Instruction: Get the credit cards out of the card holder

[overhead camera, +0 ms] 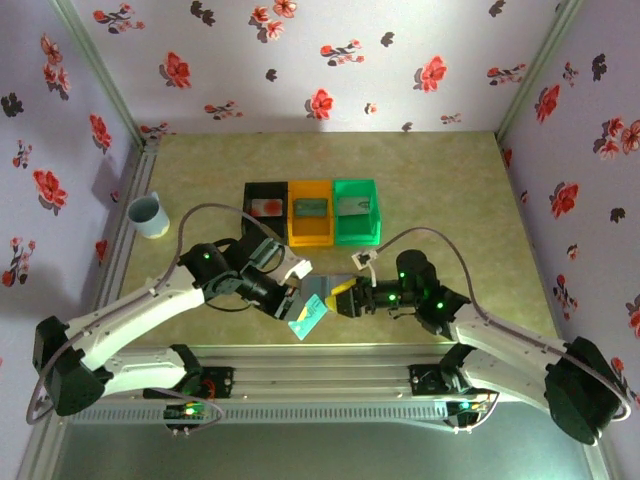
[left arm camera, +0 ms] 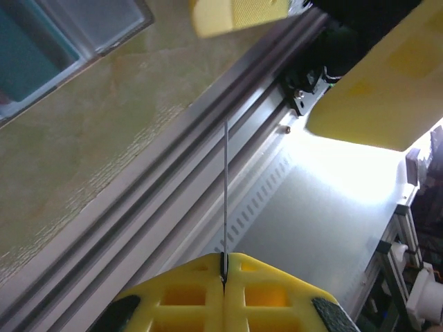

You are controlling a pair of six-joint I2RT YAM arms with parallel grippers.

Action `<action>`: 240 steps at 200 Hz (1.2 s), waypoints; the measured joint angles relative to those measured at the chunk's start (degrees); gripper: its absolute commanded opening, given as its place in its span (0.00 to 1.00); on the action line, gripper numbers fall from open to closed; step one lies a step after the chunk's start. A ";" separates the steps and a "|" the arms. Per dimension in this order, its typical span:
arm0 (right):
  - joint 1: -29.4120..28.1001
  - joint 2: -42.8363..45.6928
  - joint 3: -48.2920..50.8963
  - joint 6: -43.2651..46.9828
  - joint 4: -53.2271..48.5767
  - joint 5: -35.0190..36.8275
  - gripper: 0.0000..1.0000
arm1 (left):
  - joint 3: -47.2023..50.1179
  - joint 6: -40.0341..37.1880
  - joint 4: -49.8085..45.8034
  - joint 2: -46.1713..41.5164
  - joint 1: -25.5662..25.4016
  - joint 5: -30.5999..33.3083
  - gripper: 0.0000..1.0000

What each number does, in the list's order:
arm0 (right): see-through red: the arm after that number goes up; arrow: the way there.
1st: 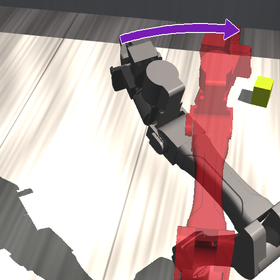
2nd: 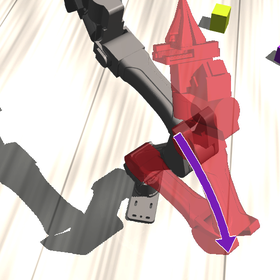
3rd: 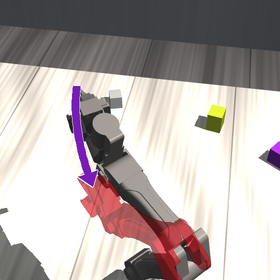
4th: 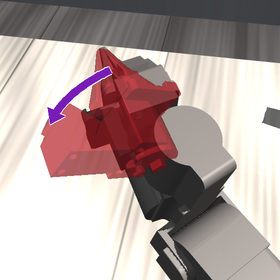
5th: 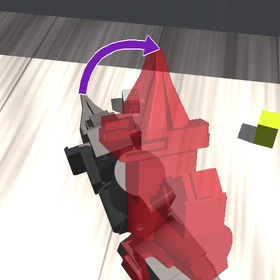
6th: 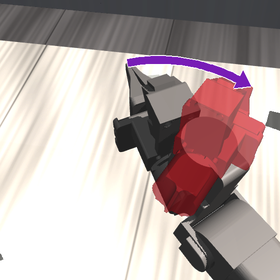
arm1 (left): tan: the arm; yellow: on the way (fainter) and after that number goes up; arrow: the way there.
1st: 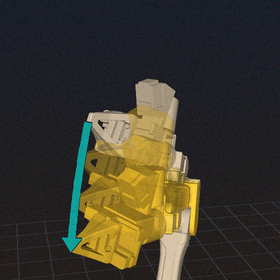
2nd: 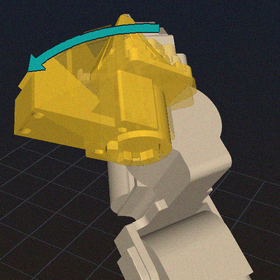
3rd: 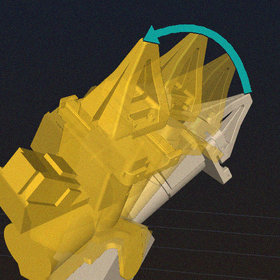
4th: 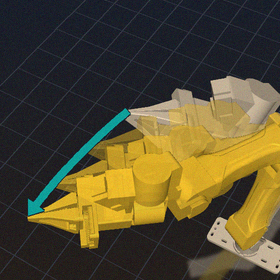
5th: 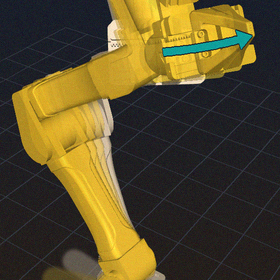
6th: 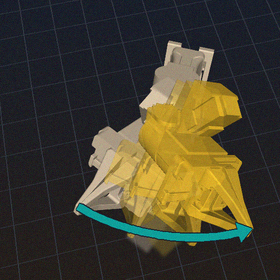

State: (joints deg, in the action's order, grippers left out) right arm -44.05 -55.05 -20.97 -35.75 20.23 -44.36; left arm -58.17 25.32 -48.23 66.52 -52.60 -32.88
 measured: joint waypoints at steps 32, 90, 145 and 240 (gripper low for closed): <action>-3.10 -2.51 0.00 1.11 1.92 -1.09 0.53 | 0.00 -1.95 -0.15 0.00 0.00 -2.36 0.00; -4.63 -2.71 0.02 2.32 3.87 -1.81 0.32 | -0.22 -4.79 -0.68 0.33 0.00 -4.42 0.00; -5.46 -2.27 0.07 2.32 5.14 -2.19 0.18 | -0.42 -6.40 -0.92 1.57 0.00 -4.98 0.01; -5.62 0.59 0.09 2.93 4.37 -2.23 0.00 | -3.63 -9.40 -3.08 0.55 0.83 -4.22 0.65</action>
State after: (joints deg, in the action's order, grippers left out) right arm -49.67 -54.46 -20.88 -32.82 24.60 -46.59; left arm -61.80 15.92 -51.31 67.07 -51.77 -37.10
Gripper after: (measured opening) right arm 0.041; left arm 0.592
